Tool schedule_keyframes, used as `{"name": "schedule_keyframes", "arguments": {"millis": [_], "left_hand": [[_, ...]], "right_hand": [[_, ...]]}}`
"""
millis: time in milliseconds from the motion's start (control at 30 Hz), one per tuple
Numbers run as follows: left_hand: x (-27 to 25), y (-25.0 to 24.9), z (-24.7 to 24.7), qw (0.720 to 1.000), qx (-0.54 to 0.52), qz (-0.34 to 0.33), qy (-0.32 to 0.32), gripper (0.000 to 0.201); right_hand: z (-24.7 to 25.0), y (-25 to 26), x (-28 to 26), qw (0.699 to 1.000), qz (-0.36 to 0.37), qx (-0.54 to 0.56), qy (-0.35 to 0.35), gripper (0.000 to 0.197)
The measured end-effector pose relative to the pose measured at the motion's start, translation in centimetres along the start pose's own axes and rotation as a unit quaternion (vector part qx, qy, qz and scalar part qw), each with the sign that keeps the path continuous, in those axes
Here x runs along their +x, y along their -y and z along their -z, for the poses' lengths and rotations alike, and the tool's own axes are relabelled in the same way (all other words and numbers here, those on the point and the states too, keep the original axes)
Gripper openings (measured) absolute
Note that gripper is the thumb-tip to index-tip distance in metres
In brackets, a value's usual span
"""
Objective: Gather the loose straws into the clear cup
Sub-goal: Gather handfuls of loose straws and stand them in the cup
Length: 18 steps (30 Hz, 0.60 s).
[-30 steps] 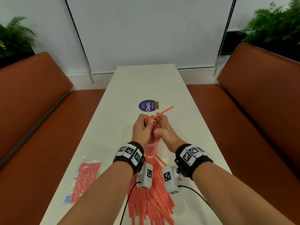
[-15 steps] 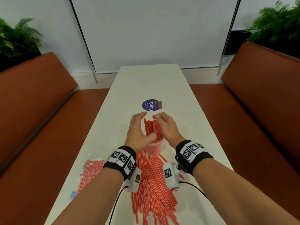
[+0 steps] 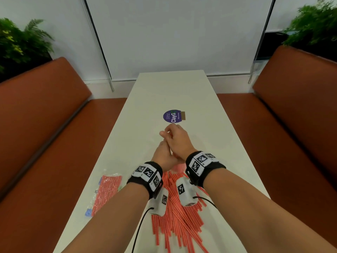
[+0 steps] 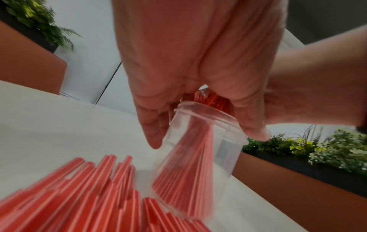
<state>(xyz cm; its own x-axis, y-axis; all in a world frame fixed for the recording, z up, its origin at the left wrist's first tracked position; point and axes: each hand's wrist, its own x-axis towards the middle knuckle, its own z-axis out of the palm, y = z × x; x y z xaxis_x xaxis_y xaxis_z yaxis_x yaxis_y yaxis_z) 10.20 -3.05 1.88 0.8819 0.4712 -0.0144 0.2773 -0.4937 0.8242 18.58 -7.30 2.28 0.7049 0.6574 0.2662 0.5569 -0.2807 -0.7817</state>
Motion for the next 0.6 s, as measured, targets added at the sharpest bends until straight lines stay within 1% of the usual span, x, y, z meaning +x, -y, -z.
{"name": "schedule_keyframes", "arguments": {"millis": [67,167,200,267,300,333,367,400,467,500,533,567,600], "left_hand": [[0.2,0.3,0.1,0.999,0.006,0.029,0.014,0.084],[0.3,1.3,1.0,0.994,0.063,0.077,0.047,0.130],[0.3,1.7,1.5,0.990,0.086,0.092,0.062,0.137],[0.0,2.3,2.5,0.980,0.134,0.113,0.095,0.135],[-0.2,2.5,2.9,0.973,0.160,0.118,0.118,0.132],[-0.5,2.8,3.2,0.964,0.185,0.124,0.147,0.130],[-0.8,3.0,3.3,0.954,0.203,0.133,0.178,0.129],[-1.2,3.2,3.3,0.946,0.212,0.138,0.204,0.127],[-1.9,3.3,3.3,0.939,0.200,0.136,0.245,0.119],[-2.3,3.2,3.3,0.938,0.190,0.126,0.259,0.113],[-2.7,3.1,3.3,0.936,0.197,0.113,0.269,0.108],[-3.1,3.1,3.3,0.932,0.213,0.098,0.275,0.109],[-3.6,3.2,3.2,0.924,0.242,0.088,0.282,0.113]], "right_hand": [[0.2,0.3,0.4,1.000,-0.010,0.009,-0.016,0.027],[1.6,0.5,0.0,0.995,-0.045,0.054,-0.068,0.027],[2.3,0.4,-0.3,0.990,-0.065,0.084,-0.088,0.027],[3.9,0.0,-1.3,0.972,-0.126,0.156,-0.120,0.028],[4.6,-0.4,-2.1,0.960,-0.164,0.187,-0.126,0.027],[5.3,-0.9,-2.9,0.950,-0.206,0.202,-0.116,0.026],[5.9,-1.1,-4.2,0.944,-0.247,0.202,-0.088,0.029],[6.3,-1.4,-5.6,0.941,-0.285,0.180,-0.041,0.036],[6.4,-1.7,-8.5,0.939,-0.321,0.086,0.089,0.053],[6.3,-1.6,-10.1,0.934,-0.319,0.017,0.159,0.064],[6.0,-1.5,-11.4,0.925,-0.301,-0.064,0.222,0.078],[5.7,-1.2,-12.8,0.910,-0.272,-0.140,0.279,0.097],[5.2,-0.8,-14.0,0.893,-0.241,-0.199,0.324,0.119]]}}
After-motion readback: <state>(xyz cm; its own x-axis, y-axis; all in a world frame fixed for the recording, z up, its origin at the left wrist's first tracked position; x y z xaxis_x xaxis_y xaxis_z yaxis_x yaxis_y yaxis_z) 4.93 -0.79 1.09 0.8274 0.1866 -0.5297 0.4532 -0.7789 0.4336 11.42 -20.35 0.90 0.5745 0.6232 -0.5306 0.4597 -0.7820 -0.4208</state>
